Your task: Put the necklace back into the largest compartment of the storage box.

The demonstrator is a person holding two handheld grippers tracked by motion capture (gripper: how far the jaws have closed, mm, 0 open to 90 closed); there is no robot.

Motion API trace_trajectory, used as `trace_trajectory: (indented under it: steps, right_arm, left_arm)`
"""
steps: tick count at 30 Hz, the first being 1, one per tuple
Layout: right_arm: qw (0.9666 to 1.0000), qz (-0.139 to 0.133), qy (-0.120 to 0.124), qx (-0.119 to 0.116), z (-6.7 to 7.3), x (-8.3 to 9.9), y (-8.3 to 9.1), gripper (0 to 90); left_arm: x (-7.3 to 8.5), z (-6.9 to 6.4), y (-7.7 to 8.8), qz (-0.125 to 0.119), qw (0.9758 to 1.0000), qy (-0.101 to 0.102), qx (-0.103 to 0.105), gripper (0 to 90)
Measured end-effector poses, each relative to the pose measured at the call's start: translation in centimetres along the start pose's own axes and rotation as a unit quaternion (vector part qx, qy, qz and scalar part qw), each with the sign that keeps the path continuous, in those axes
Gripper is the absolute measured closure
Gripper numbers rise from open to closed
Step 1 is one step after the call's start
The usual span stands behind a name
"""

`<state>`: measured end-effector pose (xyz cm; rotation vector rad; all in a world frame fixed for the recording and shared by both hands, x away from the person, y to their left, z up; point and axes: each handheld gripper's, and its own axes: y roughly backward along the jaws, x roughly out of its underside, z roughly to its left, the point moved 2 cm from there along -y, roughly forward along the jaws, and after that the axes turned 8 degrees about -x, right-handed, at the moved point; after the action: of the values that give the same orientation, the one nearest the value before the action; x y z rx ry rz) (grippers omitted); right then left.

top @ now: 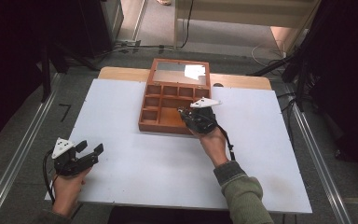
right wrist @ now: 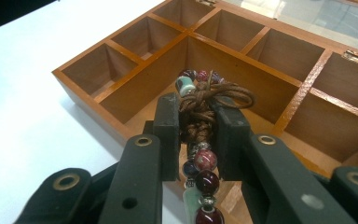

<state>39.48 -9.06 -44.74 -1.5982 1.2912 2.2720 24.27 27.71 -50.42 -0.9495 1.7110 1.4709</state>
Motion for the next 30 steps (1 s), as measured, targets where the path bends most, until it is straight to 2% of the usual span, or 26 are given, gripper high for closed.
trace_trajectory:
  steps: [14, 18, 26, 30]
  right_arm:
    - [0.9999, 0.003, -0.009, 0.008, -0.8, -0.6, -1.7, 71.3]
    - [0.9997, 0.008, -0.019, 0.01, -1.0, -0.6, -2.4, 71.2]
    - [0.9997, 0.013, -0.015, 0.013, -1.0, -1.2, -3.3, 70.5]
    - [0.9997, 0.016, -0.016, 0.011, -1.1, -1.1, -3.8, 63.5]
  left_arm:
    - [0.0, -0.1, 0.0, 0.0, 1.0, -0.002, 0.003, 31.5]
    - [0.0, -0.1, 0.0, 0.0, 1.0, -0.003, 0.004, 31.5]
    - [0.0, 0.0, 0.0, 0.0, 1.0, -0.003, 0.005, 31.5]
    - [0.0, 0.1, 0.0, 0.001, 1.0, -0.001, 0.004, 31.4]
